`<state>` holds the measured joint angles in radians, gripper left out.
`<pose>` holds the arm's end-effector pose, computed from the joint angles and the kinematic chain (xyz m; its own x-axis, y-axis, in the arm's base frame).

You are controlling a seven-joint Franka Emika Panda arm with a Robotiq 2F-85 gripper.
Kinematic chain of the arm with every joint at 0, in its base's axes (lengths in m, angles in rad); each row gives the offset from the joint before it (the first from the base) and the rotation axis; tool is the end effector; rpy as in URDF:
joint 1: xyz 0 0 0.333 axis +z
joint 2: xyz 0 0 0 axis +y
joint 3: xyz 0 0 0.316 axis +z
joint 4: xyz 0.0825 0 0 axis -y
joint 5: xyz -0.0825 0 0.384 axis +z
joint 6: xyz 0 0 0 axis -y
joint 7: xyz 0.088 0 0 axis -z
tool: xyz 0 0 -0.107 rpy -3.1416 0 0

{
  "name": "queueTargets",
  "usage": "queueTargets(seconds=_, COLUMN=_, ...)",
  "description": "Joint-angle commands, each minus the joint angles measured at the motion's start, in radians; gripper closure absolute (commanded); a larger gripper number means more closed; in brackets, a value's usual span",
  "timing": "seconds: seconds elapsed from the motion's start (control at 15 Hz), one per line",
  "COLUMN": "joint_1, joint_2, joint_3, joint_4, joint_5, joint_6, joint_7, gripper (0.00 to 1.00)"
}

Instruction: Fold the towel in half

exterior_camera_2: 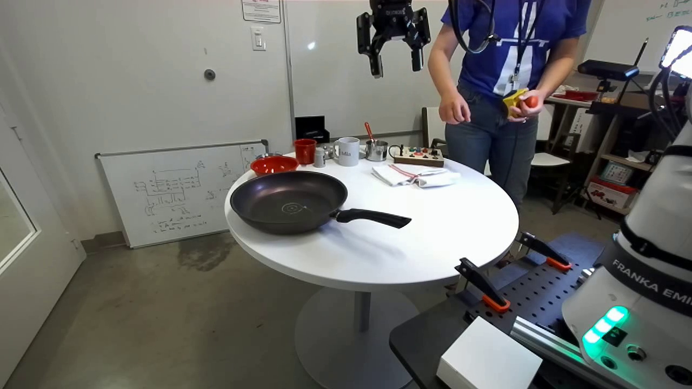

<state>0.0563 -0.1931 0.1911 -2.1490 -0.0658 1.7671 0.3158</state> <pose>0.4603 0.1137 0.4682 0.9861 -0.0673 -0.1521 -0.0439 -0.9874 0.1519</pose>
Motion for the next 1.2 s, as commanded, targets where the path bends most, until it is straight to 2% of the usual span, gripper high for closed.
queueTargets(seconds=0.0, joint_1=0.015, joint_2=0.001, joint_3=-0.014, joint_4=0.002, joint_5=-0.003, joint_6=-0.002, joint_7=0.002, gripper=0.0)
queueTargets(seconds=0.47, joint_1=0.015, joint_2=-0.012, joint_3=-0.013, joint_4=0.0, joint_5=-0.006, joint_6=0.001, joint_7=0.011, gripper=0.0)
queueTargets(seconds=0.6, joint_1=0.01, joint_2=-0.017, joint_3=-0.006, joint_4=-0.015, joint_5=-0.038, joint_6=0.066, joint_7=0.068, gripper=0.0)
queueTargets(seconds=0.87, joint_1=-0.028, joint_2=0.025, joint_3=-0.014, joint_4=-0.077, joint_5=-0.198, joint_6=0.315, joint_7=0.224, gripper=0.0)
queueTargets(seconds=1.13, joint_1=-0.107, joint_2=0.106, joint_3=-0.063, joint_4=-0.162, joint_5=-0.489, joint_6=0.537, joint_7=0.429, gripper=0.0)
